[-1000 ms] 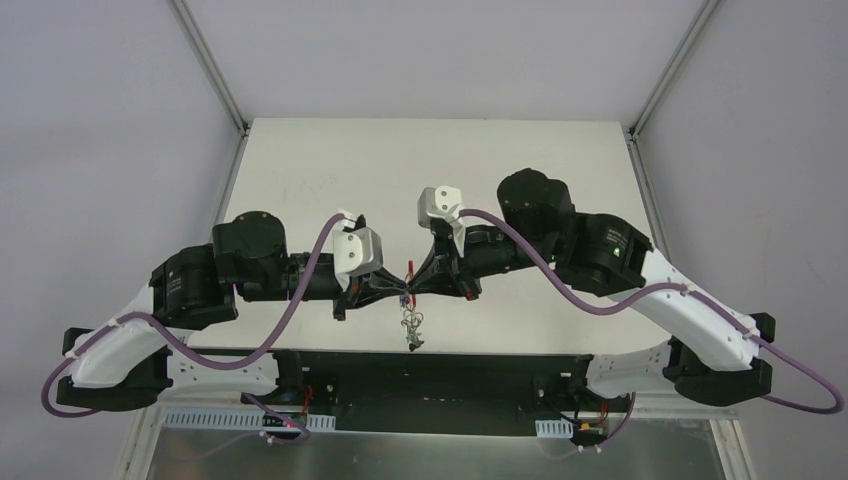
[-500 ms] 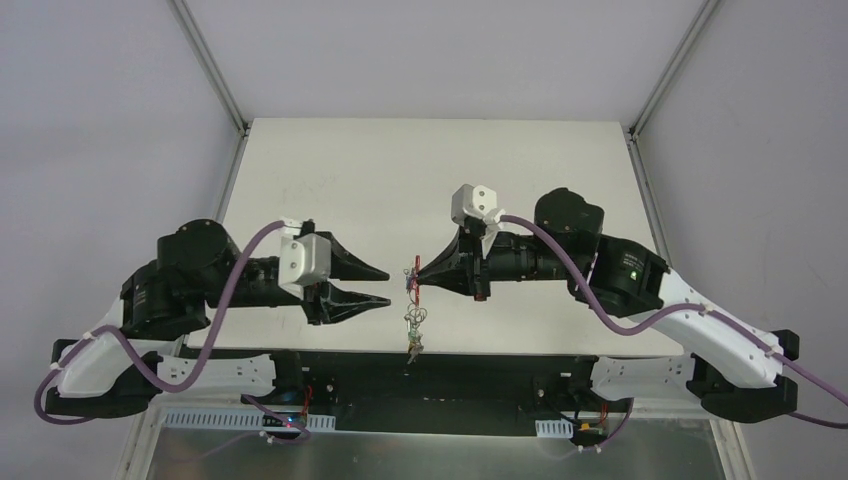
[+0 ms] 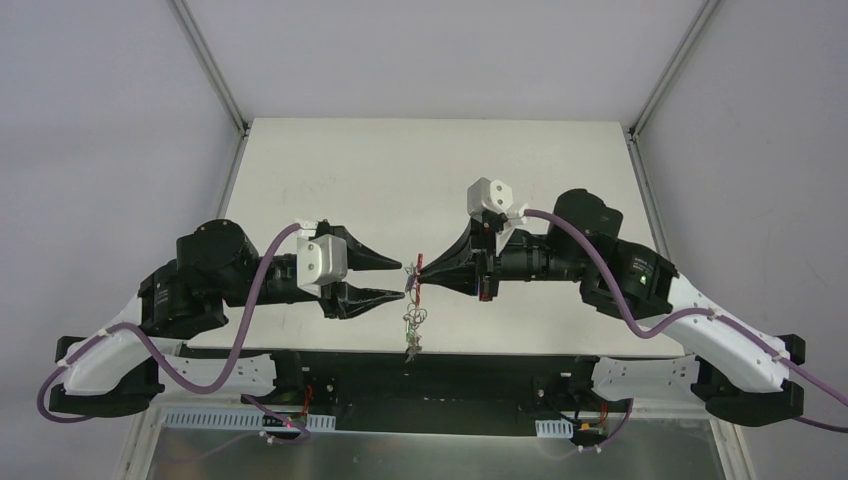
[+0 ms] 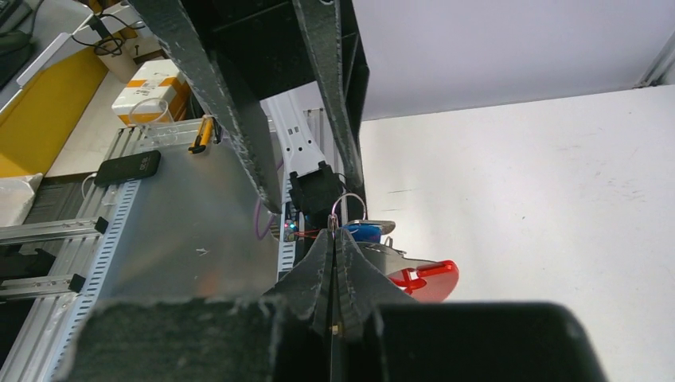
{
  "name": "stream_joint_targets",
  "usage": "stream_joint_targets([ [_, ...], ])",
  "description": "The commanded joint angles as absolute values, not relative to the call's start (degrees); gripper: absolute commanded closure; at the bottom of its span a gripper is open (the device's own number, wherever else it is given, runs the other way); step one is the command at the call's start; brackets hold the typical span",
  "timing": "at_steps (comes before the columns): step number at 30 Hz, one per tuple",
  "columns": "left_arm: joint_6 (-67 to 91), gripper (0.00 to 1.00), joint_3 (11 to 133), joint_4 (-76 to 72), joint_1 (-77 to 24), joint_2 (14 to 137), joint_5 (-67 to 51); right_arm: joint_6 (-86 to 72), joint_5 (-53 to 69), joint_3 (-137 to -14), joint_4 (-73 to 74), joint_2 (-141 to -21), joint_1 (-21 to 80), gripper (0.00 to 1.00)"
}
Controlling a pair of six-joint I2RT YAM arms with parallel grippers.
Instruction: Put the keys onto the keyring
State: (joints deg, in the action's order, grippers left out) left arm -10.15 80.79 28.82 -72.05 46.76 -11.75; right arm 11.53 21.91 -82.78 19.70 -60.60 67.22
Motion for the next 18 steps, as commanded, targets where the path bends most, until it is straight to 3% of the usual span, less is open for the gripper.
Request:
stream_joint_targets([
  [1,-13.1,0.58,80.0,23.9,-72.4,46.6,-10.2,9.5,24.6,-83.2,14.5,-58.5,67.1,1.00],
  [18,-15.0,0.59,79.4,19.5,-72.4,46.7,-12.7,6.1,25.9,-80.7,9.6,-56.5,67.1,1.00],
])
